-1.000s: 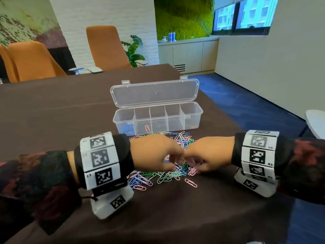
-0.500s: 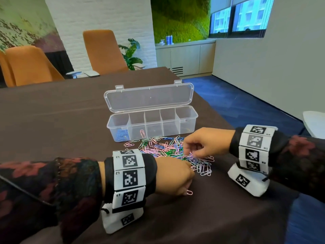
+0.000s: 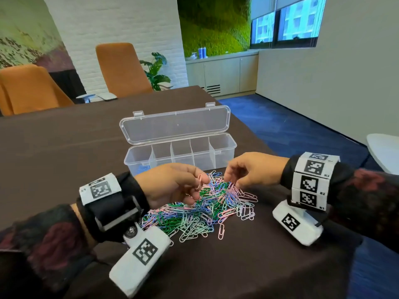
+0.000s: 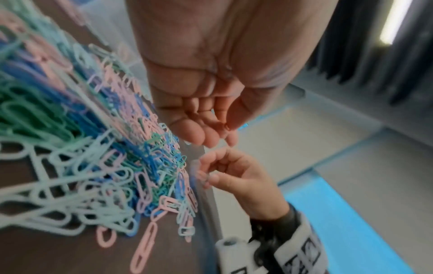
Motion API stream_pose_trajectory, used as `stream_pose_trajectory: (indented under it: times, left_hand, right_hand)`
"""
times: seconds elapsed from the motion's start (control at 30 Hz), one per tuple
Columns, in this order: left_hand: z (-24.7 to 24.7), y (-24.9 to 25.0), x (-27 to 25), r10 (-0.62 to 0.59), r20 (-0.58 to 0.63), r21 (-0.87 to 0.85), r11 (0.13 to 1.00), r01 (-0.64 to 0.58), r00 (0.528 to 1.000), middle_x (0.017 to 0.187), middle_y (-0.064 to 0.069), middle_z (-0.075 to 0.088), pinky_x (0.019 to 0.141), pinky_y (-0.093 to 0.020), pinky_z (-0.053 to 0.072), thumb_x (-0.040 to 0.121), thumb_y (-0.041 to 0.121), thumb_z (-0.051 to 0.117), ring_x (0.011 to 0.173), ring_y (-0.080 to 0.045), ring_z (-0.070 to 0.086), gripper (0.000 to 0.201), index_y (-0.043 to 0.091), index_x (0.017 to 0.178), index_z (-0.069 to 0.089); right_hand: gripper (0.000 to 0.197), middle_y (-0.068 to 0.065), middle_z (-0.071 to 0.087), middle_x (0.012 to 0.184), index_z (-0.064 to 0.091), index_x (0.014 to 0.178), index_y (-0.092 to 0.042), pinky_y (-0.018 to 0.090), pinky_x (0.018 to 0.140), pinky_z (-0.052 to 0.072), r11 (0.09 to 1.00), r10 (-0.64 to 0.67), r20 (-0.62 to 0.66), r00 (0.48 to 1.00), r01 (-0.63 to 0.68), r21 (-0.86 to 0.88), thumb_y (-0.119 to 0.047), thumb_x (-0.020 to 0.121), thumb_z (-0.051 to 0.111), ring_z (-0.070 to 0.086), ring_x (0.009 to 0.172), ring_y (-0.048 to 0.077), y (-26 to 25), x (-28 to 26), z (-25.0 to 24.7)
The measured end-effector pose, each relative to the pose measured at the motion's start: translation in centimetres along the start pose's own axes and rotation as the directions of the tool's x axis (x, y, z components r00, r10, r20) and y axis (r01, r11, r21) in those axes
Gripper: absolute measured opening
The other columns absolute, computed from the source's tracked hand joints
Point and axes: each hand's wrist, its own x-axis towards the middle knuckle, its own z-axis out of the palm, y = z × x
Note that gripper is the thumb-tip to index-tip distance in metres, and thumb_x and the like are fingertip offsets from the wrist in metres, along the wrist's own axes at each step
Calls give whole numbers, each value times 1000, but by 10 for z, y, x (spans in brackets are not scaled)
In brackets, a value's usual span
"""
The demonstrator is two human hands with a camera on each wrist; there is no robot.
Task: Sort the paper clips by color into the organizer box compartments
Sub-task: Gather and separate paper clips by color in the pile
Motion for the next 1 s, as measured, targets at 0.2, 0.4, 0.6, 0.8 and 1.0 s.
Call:
stream_pose_trajectory:
  times: [0.2, 0.4, 0.6, 0.8, 1.0]
  left_hand:
    - [-1, -7, -4, -114, 31, -433, 894, 116, 993, 73, -13, 63, 51, -24, 54, 83, 6, 48, 57, -20, 63, 16, 1, 95, 57]
    - [6, -20, -7, -120, 113, -257, 955, 146, 986, 82, -13, 65, 59, -27, 55, 73, 12, 62, 68, -22, 65, 27, 5, 98, 59]
    - [12, -13, -7, -175, 259, 27, 984, 173, 950, 92, -14, 62, 66, -26, 52, 93, 6, 43, 76, -22, 64, 16, 6, 106, 52]
    - [15, -5, -2, -209, 280, 102, 977, 187, 937, 97, -17, 63, 72, -28, 53, 99, 3, 31, 82, -24, 65, 23, 4, 110, 50]
    - [40, 2, 5, -205, 278, 693, 720, -47, 939, 72, 1, 52, 51, -13, 37, 94, 17, 55, 52, -2, 45, 12, 11, 104, 59]
  right_hand:
    - [16, -8, 52, 80, 65, 97, -21, 26, 70, 41, 924, -72, 169, 983, 130, -359, -21, 82, 69, 49, 74, 10, -34, -7, 12]
    - [32, -14, 41, 69, 39, 66, -30, 25, 59, 30, 827, -10, 289, 957, 171, -536, -22, 85, 64, 44, 78, 13, -37, 2, 31]
    - [32, -12, 50, 66, 46, 66, -29, 14, 58, 34, 942, -32, 244, 969, 111, -317, -18, 82, 71, 45, 63, 5, -33, 8, 20]
    - [27, 4, 61, 68, 53, 93, -8, 21, 54, 49, 842, -68, 186, 980, -44, 537, 17, 89, 44, 60, 58, 16, -14, 1, 7]
    - [32, -2, 50, 65, 57, 86, -17, 14, 44, 33, 940, 13, 137, 990, -58, 336, 12, 87, 44, 40, 46, 5, -12, -11, 0]
